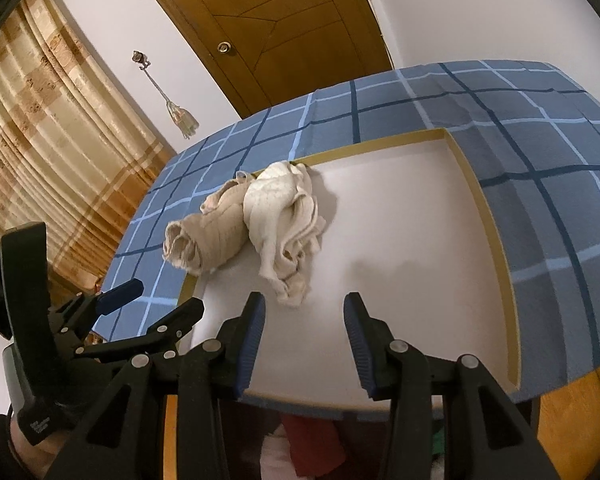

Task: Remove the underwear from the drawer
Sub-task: 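Withdraw both tools from the tray and lower them toward the open drawer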

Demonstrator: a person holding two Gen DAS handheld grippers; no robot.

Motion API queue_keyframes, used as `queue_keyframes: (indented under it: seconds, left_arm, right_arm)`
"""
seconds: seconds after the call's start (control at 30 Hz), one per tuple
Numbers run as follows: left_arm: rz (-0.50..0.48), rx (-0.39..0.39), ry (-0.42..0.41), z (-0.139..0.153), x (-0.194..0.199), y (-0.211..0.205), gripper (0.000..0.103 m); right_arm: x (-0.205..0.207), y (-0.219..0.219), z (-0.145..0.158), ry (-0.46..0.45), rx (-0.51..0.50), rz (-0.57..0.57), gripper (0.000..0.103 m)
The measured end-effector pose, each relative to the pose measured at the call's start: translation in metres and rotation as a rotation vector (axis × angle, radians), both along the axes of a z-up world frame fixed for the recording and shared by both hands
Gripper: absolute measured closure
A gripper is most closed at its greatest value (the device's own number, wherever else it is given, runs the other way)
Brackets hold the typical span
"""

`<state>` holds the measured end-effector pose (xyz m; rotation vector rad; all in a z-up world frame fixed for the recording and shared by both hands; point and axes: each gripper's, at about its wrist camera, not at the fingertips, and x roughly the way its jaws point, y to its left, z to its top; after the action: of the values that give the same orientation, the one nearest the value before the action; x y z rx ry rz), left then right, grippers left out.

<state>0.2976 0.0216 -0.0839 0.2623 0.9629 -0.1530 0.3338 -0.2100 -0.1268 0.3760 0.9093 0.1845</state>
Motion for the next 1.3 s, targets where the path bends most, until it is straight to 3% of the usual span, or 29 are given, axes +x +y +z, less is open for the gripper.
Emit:
queue_keyframes:
  seconds: [0.43, 0.63, 1.3]
  left_arm:
    - [-0.006, -0.014, 0.058, -0.010, -0.060, 0.006, 0.022]
    - [-0.004, -0.007, 0.107, -0.028, -0.091, 0.006, 0.022]
    - [0.103, -0.001, 0.307, -0.097, -0.148, 0.017, 0.022]
  right_arm:
    - [-0.068, -0.030, -0.007, 0.035, -0.029, 0.014, 0.059]
    - [-0.099, -0.047, -0.021, 0.074, -0.025, 0.000, 0.059]
    - [-0.129, -0.030, -0.073, 0.203, -0.009, 0.103, 0.059]
